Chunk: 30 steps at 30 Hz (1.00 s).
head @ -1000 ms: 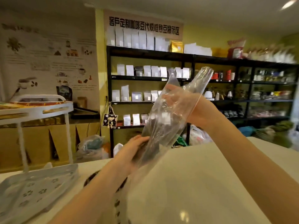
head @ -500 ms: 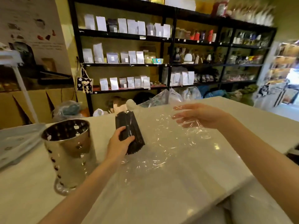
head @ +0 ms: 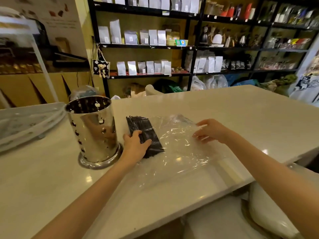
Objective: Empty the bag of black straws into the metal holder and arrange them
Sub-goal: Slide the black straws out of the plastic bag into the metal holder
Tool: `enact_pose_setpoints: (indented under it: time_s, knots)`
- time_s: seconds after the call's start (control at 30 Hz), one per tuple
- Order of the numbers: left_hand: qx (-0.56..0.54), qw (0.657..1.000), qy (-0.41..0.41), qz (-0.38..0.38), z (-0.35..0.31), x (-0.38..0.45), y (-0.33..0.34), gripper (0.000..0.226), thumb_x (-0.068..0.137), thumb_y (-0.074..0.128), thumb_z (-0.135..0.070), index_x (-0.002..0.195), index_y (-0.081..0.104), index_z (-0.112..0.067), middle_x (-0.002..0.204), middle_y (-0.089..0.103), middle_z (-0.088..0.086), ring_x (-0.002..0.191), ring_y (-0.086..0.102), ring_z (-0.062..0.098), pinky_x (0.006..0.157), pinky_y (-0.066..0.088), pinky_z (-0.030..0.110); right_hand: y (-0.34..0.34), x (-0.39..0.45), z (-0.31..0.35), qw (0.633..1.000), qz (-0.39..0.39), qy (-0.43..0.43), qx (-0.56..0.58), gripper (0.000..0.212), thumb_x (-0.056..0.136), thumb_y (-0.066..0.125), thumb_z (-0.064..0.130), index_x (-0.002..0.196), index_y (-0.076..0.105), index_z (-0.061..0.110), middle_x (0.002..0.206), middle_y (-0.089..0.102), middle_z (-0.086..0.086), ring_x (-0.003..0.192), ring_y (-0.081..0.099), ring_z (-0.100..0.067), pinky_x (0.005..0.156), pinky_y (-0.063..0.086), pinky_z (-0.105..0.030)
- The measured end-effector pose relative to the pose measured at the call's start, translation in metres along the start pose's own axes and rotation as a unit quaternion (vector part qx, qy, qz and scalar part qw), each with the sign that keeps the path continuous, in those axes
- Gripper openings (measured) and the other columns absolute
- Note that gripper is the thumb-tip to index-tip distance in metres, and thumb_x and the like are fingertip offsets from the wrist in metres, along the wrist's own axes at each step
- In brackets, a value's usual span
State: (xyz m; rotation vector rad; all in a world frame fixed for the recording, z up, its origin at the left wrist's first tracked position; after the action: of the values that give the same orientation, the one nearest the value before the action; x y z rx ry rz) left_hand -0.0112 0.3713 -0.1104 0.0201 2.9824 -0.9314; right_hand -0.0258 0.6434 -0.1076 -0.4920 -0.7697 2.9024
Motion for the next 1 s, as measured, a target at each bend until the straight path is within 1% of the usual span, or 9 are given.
enact_pose_setpoints:
  time_s: [0.07,0.17,0.23,0.37,0.47,0.6,0.73,0.83,1.0]
  knots:
    - [-0.015,1.000,0.006,0.020,0.003,-0.002,0.004,0.053,0.088,0.050,-0.034,0.135,0.033,-0.018,0.141,0.026,0.015,0.117,0.046,0.030,0.097,0.042,0.035,-0.001,-0.002,-0.001,0.997,-0.074,-0.016,-0.029,0.060,0.079,0.061,-0.007,0.133,0.036,0.002,0.099,0.064,-0.023,0.070,0.062,-0.026,0.054,0.052,-0.025]
    - [-0.003,0.999,0.033,0.037,0.007,-0.009,0.004,0.047,0.091,0.044,-0.037,0.133,0.037,-0.020,0.140,0.032,0.011,0.118,0.045,0.025,0.094,0.039,0.030,0.006,-0.024,0.020,0.944,-0.173,-0.107,-0.259,0.066,0.081,0.061,0.005,0.139,0.030,0.008,0.132,0.051,-0.020,0.117,0.047,-0.035,0.091,0.044,-0.036]
    - [0.021,0.997,0.062,0.030,0.011,-0.014,-0.001,0.043,0.092,0.041,-0.033,0.132,0.038,-0.019,0.138,0.034,0.009,0.119,0.043,0.022,0.094,0.037,0.028,0.036,-0.051,0.038,0.913,-0.160,-0.210,-0.312,0.057,0.084,0.060,0.011,0.136,0.038,0.011,0.136,0.049,-0.014,0.126,0.038,-0.033,0.101,0.036,-0.041]
    - [0.123,0.981,0.148,0.032,0.014,-0.025,-0.008,0.042,0.093,0.039,-0.027,0.134,0.038,-0.017,0.142,0.034,0.010,0.127,0.036,0.022,0.104,0.030,0.031,0.117,-0.105,0.058,0.884,-0.028,-0.370,-0.285,0.032,0.090,0.048,0.028,0.115,0.063,0.015,0.128,0.059,-0.007,0.121,0.048,-0.025,0.102,0.038,-0.037]
    - [0.175,0.967,0.171,0.068,0.018,-0.027,-0.007,0.044,0.095,0.036,-0.028,0.137,0.032,-0.018,0.153,0.016,0.012,0.140,0.019,0.023,0.111,0.016,0.030,0.153,-0.130,0.060,0.866,0.019,-0.405,-0.291,0.031,0.095,0.043,0.025,0.117,0.062,0.014,0.130,0.057,-0.006,0.122,0.047,-0.022,0.103,0.037,-0.035]
    - [0.176,0.962,0.195,0.074,0.017,-0.032,-0.007,0.044,0.095,0.033,-0.028,0.138,0.032,-0.018,0.154,0.012,0.010,0.142,0.012,0.021,0.112,0.012,0.027,0.168,-0.137,0.055,0.861,0.017,-0.414,-0.295,0.034,0.095,0.046,0.023,0.126,0.054,0.015,0.138,0.048,-0.008,0.128,0.040,-0.023,0.106,0.032,-0.034]
    - [0.181,0.959,0.202,0.082,0.018,-0.032,-0.007,0.045,0.094,0.034,-0.031,0.138,0.033,-0.019,0.155,0.010,0.007,0.140,0.018,0.021,0.111,0.016,0.027,0.177,-0.136,0.045,0.852,0.024,-0.411,-0.323,0.037,0.095,0.045,0.026,0.131,0.048,0.018,0.142,0.042,-0.010,0.131,0.034,-0.024,0.108,0.029,-0.036]
    - [0.193,0.954,0.213,0.084,0.017,-0.031,-0.008,0.045,0.093,0.038,-0.032,0.137,0.035,-0.020,0.154,0.012,0.007,0.137,0.027,0.023,0.110,0.021,0.030,0.177,-0.138,0.047,0.844,0.005,-0.421,-0.332,0.034,0.094,0.046,0.023,0.126,0.054,0.016,0.130,0.051,-0.010,0.118,0.043,-0.026,0.099,0.036,-0.036]
    - [0.214,0.947,0.224,0.084,0.019,-0.030,-0.007,0.048,0.091,0.042,-0.033,0.137,0.035,-0.022,0.154,0.013,0.008,0.139,0.020,0.022,0.111,0.018,0.029,0.180,-0.142,0.053,0.839,0.003,-0.434,-0.329,0.029,0.093,0.047,0.018,0.117,0.060,0.014,0.112,0.058,-0.006,0.100,0.048,-0.022,0.084,0.035,-0.026]
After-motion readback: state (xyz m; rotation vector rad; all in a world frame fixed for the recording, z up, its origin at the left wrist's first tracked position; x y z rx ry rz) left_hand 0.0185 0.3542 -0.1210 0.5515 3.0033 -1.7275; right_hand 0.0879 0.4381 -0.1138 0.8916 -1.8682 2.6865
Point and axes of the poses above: each hand's wrist, its own x-axis towards the middle knuckle, its own y-axis out of the palm, z = x × y, the point moved 9 cm from there along x, towards the middle knuckle
